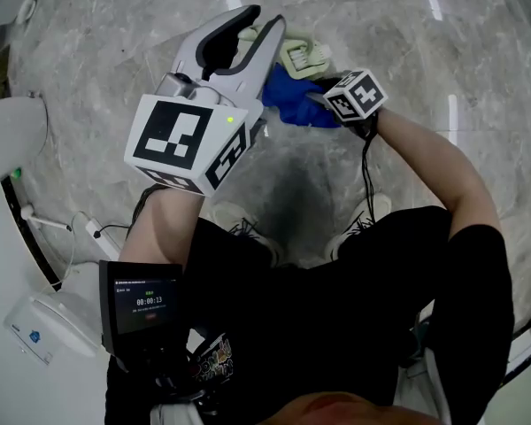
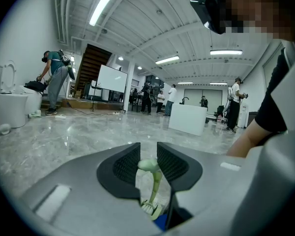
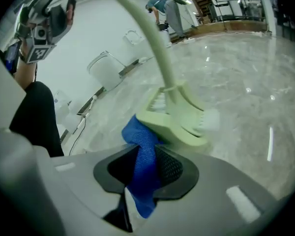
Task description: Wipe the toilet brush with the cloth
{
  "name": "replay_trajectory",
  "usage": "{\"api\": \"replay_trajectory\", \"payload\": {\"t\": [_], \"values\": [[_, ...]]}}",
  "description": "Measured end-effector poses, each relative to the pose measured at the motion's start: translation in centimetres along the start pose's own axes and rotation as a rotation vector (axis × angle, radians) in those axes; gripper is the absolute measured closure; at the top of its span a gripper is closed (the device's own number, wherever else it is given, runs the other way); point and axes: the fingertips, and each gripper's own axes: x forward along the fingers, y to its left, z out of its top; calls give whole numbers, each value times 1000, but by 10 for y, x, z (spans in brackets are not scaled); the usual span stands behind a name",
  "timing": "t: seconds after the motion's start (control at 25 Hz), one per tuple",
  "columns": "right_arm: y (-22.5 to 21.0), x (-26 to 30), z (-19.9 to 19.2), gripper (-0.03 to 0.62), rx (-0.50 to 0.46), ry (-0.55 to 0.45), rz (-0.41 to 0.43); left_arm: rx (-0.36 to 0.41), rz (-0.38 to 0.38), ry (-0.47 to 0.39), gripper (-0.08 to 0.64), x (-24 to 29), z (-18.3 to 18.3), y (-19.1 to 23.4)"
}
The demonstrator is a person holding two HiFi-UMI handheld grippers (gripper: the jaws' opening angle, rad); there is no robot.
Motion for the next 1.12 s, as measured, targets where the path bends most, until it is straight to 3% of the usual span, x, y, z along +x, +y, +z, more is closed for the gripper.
{"api": "replay_trajectory", "payload": {"t": [0.2, 0.4, 0.6, 0.8, 0.88, 1.0, 1.12], "values": [[-72, -37, -37, 489, 127, 3, -164, -8, -10, -7, 445, -1, 2, -3], [-133, -80, -20, 490, 206, -86, -354, 1, -19, -5, 445, -5, 8, -10], [-177, -101, 46, 491, 161, -156, -503, -2, -19, 0, 445, -6, 9, -10], [-148, -69, 124, 491, -71, -212, -407, -14, -17, 12, 445, -5, 6, -9], [-148, -62, 136, 494, -94, -207, -475, -23, -10, 14, 445, -4, 4, -7], [-181, -84, 122, 495, 68, -231, -662, -29, -11, 17, 445, -3, 2, -8], [-212, -115, 81, 495, 231, -225, -768, 1, -34, 11, 446, -3, 4, -16]]}}
